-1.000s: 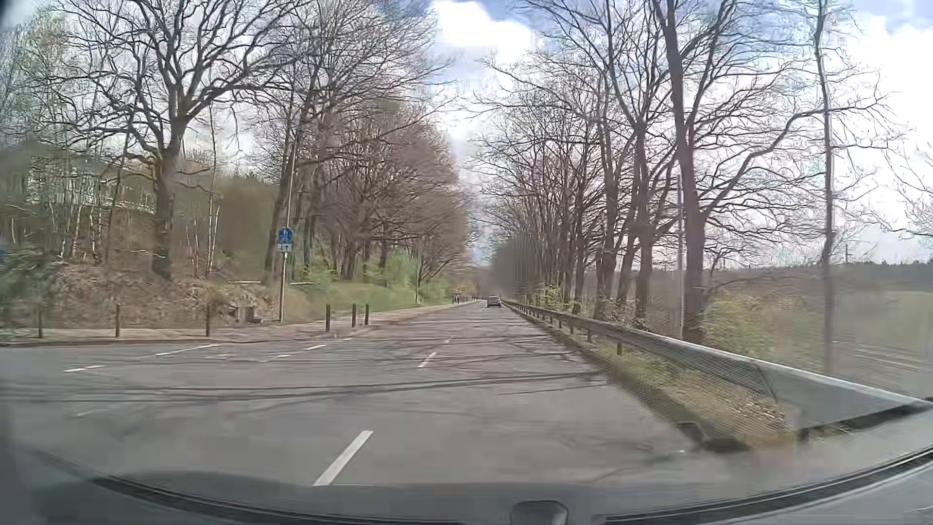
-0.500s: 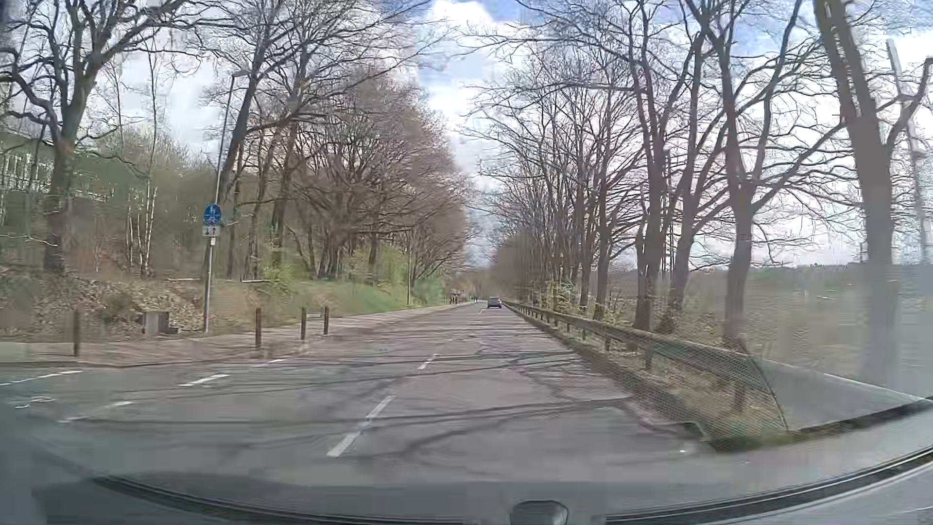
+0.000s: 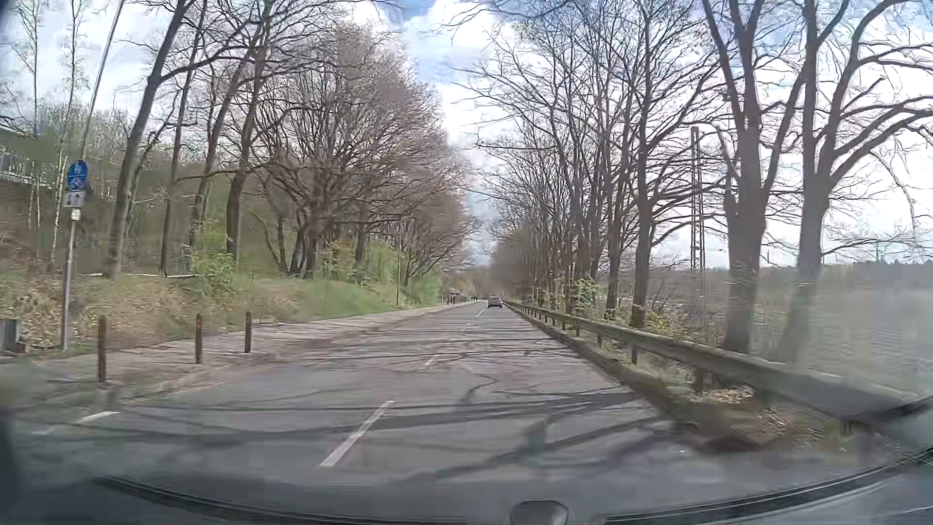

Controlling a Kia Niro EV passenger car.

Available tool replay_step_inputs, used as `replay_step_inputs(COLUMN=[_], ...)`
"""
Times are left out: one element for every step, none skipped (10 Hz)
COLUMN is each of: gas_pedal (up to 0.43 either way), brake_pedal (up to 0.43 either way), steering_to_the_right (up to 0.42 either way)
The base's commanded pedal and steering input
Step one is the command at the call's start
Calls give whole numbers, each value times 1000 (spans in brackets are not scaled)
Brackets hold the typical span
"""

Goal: Follow the waypoints while adhering to traffic rules and regulations

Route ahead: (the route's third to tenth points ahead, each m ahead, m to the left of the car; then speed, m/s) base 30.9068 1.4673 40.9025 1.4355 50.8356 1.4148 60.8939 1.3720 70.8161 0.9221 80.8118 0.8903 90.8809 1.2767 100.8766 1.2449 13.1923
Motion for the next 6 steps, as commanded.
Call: replay_step_inputs(gas_pedal=[28, 28, 28, 28, 28, 28], brake_pedal=[0, 0, 0, 0, 0, 0], steering_to_the_right=[1, 2, 2, 2, 2, 3])
